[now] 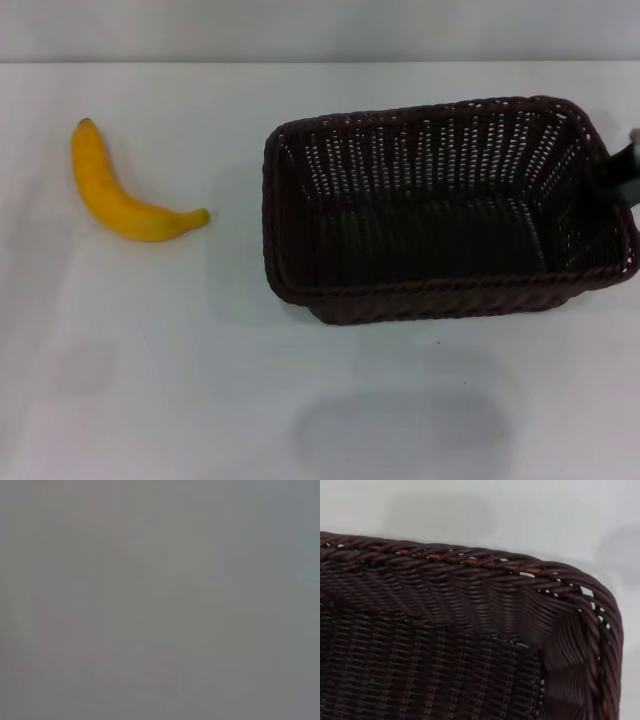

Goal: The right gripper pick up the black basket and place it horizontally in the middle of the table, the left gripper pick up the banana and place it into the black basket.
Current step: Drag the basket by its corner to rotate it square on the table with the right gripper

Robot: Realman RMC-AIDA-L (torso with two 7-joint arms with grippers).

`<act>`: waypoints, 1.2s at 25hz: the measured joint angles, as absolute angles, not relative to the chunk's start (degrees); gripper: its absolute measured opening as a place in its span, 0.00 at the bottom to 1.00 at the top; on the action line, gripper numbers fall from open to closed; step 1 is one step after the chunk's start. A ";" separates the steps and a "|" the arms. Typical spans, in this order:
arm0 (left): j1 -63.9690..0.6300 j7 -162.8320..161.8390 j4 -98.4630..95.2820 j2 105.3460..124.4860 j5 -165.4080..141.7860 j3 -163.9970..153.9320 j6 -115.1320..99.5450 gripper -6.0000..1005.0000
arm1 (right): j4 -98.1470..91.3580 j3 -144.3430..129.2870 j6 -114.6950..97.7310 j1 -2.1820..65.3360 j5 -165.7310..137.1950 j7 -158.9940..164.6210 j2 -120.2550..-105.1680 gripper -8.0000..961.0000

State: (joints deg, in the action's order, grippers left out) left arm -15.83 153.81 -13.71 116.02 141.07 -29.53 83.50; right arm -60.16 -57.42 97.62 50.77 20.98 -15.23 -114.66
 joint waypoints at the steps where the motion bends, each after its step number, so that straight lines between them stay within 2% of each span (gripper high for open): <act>1: -15.83 153.80 -13.71 116.02 141.07 -29.53 83.50 0.87 | -60.37 -58.62 96.87 50.62 20.59 -15.13 -114.89 0.14; 10: -15.03 153.80 -13.71 116.15 140.82 -29.28 83.50 0.87 | -59.96 -66.98 92.59 50.27 21.15 -12.13 -115.52 0.14; 20: -14.94 153.80 -13.71 116.28 140.79 -29.18 83.44 0.87 | -67.26 -67.12 97.53 50.45 23.68 -9.00 -115.06 0.30; 27: -14.53 153.80 -13.76 116.28 140.91 -29.18 83.36 0.87 | -67.84 -66.99 98.64 50.93 22.16 -8.30 -114.32 0.33; 30: -14.49 153.80 -13.81 116.28 141.00 -29.18 83.43 0.87 | -67.43 -67.06 98.64 50.98 20.28 -8.10 -114.53 0.33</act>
